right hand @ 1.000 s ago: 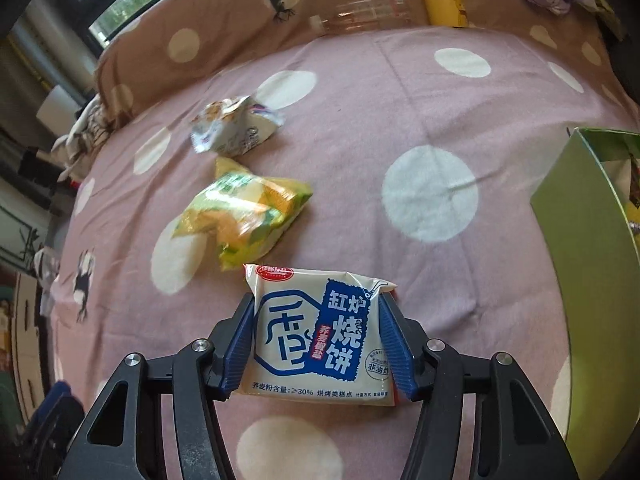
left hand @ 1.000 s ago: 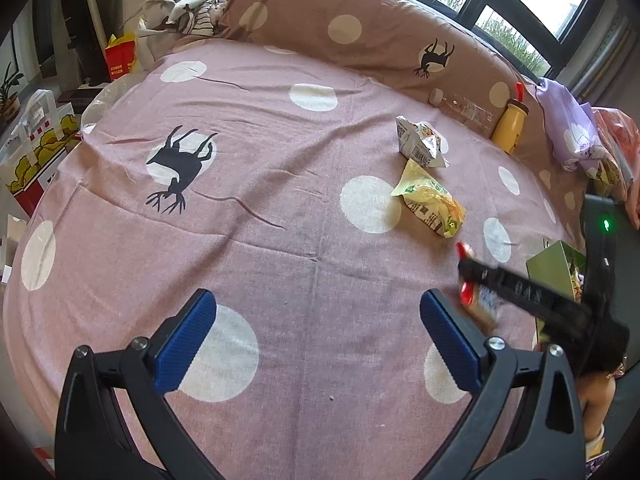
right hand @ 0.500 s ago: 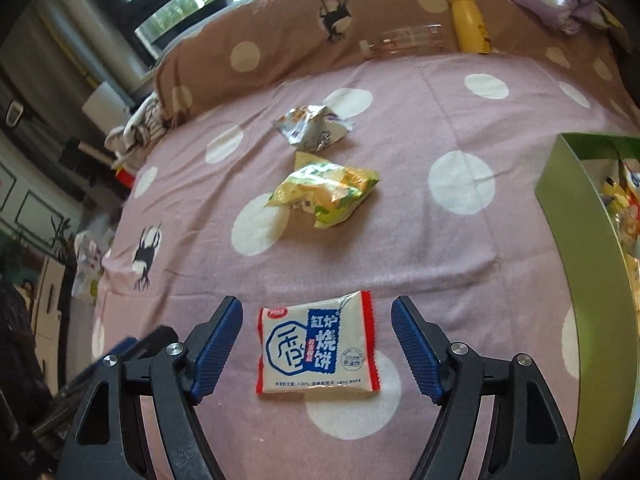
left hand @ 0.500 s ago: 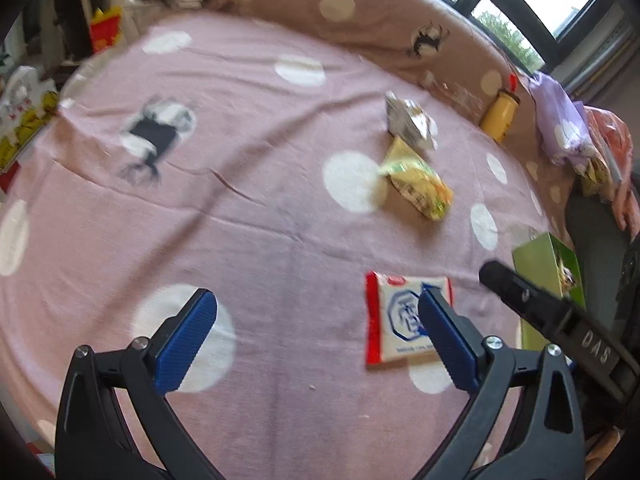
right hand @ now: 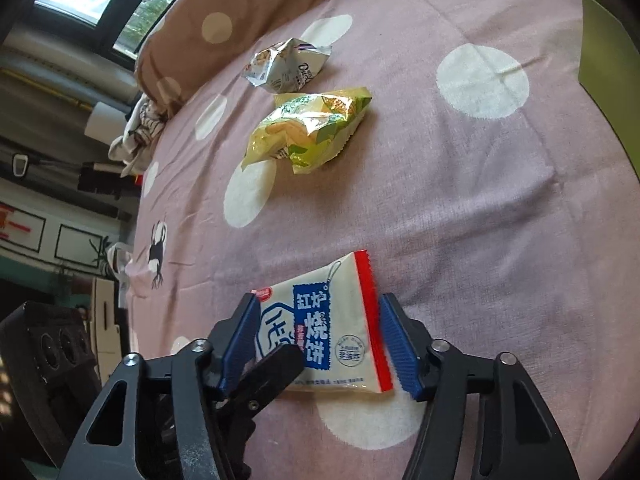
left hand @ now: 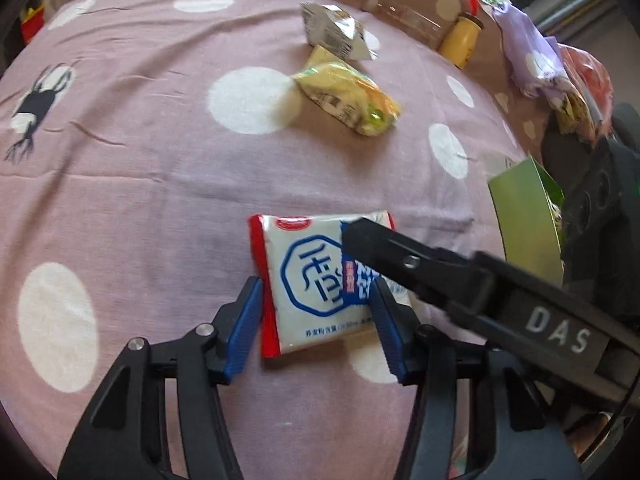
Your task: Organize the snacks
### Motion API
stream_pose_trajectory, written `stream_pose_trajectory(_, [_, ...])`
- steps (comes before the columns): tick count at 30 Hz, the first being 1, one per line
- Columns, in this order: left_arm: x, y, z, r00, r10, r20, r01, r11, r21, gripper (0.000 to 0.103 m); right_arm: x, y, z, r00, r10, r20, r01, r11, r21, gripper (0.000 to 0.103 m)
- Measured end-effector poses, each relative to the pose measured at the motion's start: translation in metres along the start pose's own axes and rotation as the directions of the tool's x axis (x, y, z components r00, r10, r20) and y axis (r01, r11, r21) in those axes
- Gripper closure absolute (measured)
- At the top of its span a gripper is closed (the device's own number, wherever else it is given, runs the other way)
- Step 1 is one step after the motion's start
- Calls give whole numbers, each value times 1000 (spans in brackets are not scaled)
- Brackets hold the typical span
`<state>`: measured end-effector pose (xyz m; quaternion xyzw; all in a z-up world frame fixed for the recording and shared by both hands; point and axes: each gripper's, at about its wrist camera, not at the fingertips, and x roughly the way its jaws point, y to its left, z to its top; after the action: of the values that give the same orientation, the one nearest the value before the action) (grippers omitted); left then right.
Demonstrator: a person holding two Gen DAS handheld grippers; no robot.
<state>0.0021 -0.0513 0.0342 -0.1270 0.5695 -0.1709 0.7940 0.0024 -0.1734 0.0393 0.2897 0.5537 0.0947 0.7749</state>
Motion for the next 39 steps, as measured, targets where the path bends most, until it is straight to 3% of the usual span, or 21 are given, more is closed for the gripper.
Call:
stream_pose_trajectory(3, [1, -7, -3, 1000, -6, 7, 5, 999, 33, 62, 1, 6, -3, 1000, -18, 1, 18, 999, -26, 51])
stream_pose_trajectory(9, [-5, -13, -7, 999, 19, 29, -20, 999, 47, 63, -6, 16, -7, 999, -42, 17, 43, 997, -69, 50])
stream_pose_trajectory(14, [-20, -21, -8, 998, 0, 66, -4, 999, 54, 63, -26, 28, -10, 995, -34, 93, 45, 992, -119, 50])
stream_pose_trajectory(17, [-35, -28, -11, 991, -1, 134, -9, 997, 79, 63, -40, 36, -12, 989, -13, 148, 34, 990, -138, 50])
stream_pose_trajectory(24, [-64, -43, -17, 966, -27, 256, -9, 991, 137, 64, -75, 50, -18, 963, 28, 268, 30, 978, -208, 50])
stream_pose_trajectory(34, [-95, -68, -22, 908, -58, 415, -43, 972, 231, 64, -119, 63, -30, 910, 92, 405, 24, 962, -272, 50])
stream_pose_trajectory(39, [-101, -81, -25, 891, -95, 444, -34, 961, 273, 64, -135, 59, -32, 885, 90, 457, 41, 962, -269, 50])
